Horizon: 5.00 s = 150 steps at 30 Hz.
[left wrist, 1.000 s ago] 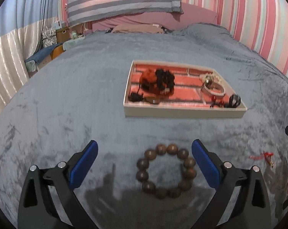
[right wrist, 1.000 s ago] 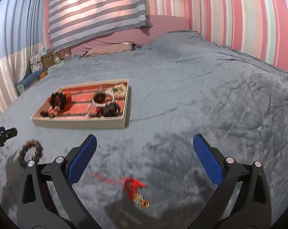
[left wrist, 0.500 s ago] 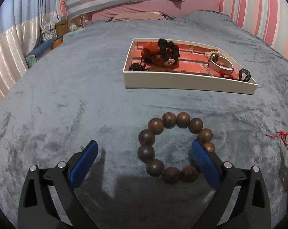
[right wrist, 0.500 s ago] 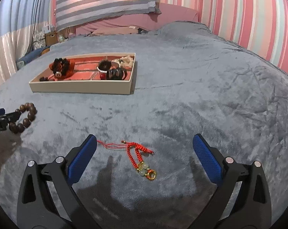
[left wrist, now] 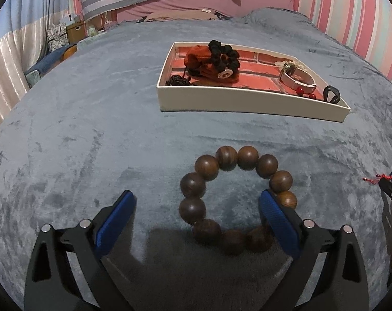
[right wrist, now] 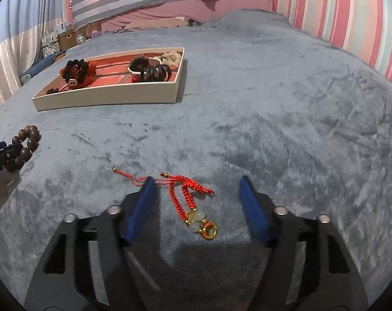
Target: Organize jewelry
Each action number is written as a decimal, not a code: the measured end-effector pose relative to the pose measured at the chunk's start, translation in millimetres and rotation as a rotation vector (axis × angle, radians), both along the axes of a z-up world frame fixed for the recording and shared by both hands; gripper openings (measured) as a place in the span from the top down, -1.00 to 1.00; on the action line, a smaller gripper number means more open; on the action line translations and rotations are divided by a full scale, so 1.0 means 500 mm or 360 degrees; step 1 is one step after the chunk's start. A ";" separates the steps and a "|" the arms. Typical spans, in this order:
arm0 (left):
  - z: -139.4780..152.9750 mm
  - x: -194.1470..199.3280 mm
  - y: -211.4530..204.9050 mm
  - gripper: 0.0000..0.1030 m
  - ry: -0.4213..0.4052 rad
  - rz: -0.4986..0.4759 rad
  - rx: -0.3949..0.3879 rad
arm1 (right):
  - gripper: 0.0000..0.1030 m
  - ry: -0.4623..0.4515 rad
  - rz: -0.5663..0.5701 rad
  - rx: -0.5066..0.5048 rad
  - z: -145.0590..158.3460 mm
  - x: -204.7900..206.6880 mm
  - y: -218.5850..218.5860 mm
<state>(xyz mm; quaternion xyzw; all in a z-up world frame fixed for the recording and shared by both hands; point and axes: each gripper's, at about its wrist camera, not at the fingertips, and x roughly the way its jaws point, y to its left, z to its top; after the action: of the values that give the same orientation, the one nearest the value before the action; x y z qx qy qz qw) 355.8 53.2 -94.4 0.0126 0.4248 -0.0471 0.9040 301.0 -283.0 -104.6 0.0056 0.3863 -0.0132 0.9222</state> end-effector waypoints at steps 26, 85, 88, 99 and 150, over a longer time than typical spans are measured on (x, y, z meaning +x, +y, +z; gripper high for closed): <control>-0.003 0.016 0.003 0.44 -0.0026 -0.0041 -0.0035 | 0.75 0.0012 0.0044 0.0002 -0.008 0.007 0.007; 0.264 0.067 -0.115 0.62 -0.0651 -0.0279 0.0020 | 0.83 -0.0392 0.0005 0.0064 0.198 0.131 0.023; 0.261 0.102 -0.120 0.62 -0.0654 -0.0262 0.0029 | 0.83 -0.0398 0.0049 0.0058 0.200 0.170 0.051; 0.188 0.232 -0.116 0.62 -0.0549 -0.0222 0.0022 | 0.83 -0.0365 0.0160 0.0018 0.161 0.317 0.132; 0.216 -0.091 -0.029 -0.86 -0.0753 0.0061 0.0156 | -0.92 -0.0499 0.0081 -0.0013 0.173 0.046 0.170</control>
<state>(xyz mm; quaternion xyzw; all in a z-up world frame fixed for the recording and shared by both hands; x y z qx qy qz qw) 310.4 38.8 13.7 0.0591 0.2031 -0.0050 0.9774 323.9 -198.1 -18.0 -0.0059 0.2376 0.0096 0.9713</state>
